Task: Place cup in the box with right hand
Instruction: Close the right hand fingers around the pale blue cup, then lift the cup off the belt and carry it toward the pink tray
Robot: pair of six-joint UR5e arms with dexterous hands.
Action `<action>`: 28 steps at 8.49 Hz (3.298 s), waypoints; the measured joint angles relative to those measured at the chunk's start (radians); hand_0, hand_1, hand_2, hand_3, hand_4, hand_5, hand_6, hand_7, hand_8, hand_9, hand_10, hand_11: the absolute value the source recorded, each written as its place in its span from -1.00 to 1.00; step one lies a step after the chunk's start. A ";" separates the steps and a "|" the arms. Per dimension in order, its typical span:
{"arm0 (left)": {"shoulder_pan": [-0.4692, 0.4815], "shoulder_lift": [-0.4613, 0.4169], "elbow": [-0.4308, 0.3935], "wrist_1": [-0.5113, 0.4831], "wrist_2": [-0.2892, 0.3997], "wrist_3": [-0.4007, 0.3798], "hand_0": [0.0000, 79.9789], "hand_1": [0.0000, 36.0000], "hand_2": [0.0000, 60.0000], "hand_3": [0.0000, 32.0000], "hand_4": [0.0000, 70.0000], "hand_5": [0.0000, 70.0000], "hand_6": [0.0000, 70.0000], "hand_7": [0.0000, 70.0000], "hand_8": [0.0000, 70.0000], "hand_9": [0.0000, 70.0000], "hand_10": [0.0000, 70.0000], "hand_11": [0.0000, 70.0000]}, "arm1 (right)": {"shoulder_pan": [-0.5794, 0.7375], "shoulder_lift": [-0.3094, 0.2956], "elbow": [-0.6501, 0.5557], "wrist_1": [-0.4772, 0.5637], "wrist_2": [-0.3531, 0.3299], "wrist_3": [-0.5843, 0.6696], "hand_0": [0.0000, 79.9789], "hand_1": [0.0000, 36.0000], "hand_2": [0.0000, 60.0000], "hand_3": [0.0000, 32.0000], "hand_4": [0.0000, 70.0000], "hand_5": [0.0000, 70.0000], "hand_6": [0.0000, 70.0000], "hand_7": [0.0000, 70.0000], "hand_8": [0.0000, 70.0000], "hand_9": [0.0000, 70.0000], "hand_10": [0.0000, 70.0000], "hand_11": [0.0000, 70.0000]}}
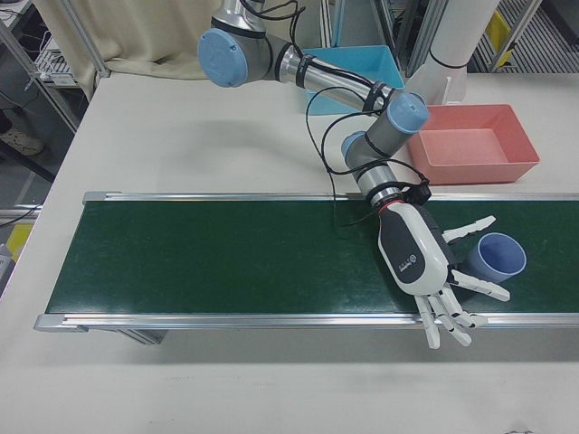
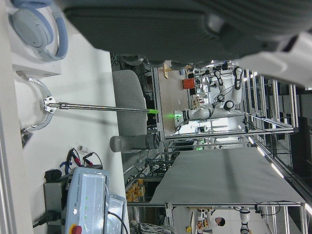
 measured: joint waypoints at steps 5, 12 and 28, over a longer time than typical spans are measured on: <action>0.001 0.000 0.000 0.000 0.000 0.000 -1.00 -1.00 -1.00 -1.00 -1.00 -1.00 -1.00 -1.00 -1.00 -1.00 -1.00 -1.00 | 0.000 0.000 0.000 -0.002 -0.001 0.000 0.05 -0.72 -0.94 -0.19 -0.06 -0.99 -0.85 0.16 -0.79 -0.57 -1.00 -1.00; 0.001 0.000 0.000 0.000 0.000 0.000 -1.00 -1.00 -1.00 -1.00 -1.00 -1.00 -1.00 -1.00 -1.00 -1.00 -1.00 -1.00 | 0.000 0.000 -0.001 -0.004 -0.010 -0.001 0.18 -0.44 -0.86 -0.30 -0.04 -0.94 -0.83 0.18 -0.77 -0.54 -1.00 -1.00; 0.001 0.000 0.000 0.001 0.000 0.000 -1.00 -1.00 -1.00 -1.00 -1.00 -1.00 -1.00 -1.00 -1.00 -1.00 -1.00 -1.00 | -0.010 -0.048 0.198 -0.002 0.071 -0.003 1.00 1.00 1.00 -1.00 1.00 -0.49 -0.23 1.00 0.12 0.61 -0.14 0.31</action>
